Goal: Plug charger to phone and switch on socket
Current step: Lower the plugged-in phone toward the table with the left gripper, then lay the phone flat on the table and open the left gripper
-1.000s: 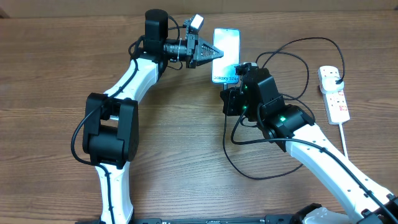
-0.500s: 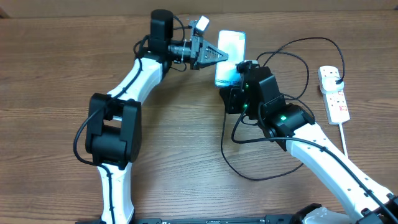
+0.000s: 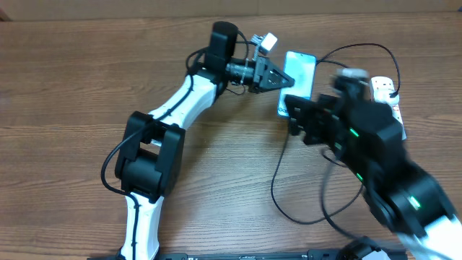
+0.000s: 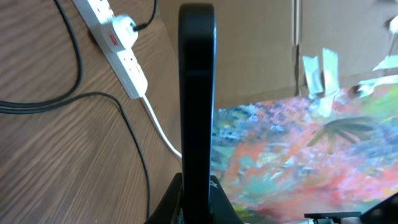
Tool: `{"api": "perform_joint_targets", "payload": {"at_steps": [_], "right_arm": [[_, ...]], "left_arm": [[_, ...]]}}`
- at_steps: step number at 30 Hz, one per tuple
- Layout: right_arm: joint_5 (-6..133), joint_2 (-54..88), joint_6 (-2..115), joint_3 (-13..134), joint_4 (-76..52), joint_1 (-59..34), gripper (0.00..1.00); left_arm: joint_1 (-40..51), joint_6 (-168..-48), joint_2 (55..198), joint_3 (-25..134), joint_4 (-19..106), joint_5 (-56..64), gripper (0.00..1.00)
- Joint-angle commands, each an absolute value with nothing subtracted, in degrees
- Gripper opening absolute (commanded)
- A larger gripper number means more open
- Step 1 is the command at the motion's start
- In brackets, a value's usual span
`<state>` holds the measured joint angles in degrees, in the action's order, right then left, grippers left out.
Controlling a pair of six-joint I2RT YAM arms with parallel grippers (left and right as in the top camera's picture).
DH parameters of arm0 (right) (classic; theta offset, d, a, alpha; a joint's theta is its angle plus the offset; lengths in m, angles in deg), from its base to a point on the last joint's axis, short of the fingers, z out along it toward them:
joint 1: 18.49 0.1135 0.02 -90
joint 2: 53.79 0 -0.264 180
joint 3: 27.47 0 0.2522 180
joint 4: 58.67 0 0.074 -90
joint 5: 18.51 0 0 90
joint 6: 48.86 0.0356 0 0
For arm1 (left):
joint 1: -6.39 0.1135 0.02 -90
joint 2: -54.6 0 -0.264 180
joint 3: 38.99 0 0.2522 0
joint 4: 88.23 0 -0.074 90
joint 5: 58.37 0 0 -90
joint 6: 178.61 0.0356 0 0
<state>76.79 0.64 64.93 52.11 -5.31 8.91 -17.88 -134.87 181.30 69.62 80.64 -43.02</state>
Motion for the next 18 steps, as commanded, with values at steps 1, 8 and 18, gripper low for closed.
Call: {"api": "perform_joint_targets", "payload": {"at_steps": [1,8,18], "right_arm": [[89.4,-5.2,64.7,53.0,-2.6,8.8,0.81],[92.9,-8.3,65.1,52.9,2.2,8.8,0.82],[88.9,-2.3,67.2,52.9,0.7,8.8,0.82]], "left_arm": [[-19.4,-123.9,180.7,69.6,73.9,-38.7,0.04],[-18.1,-109.9,180.7,69.6,43.9,-15.5,0.04],[-17.8,-109.5,180.9,69.6,37.5,-2.5,0.04]]}}
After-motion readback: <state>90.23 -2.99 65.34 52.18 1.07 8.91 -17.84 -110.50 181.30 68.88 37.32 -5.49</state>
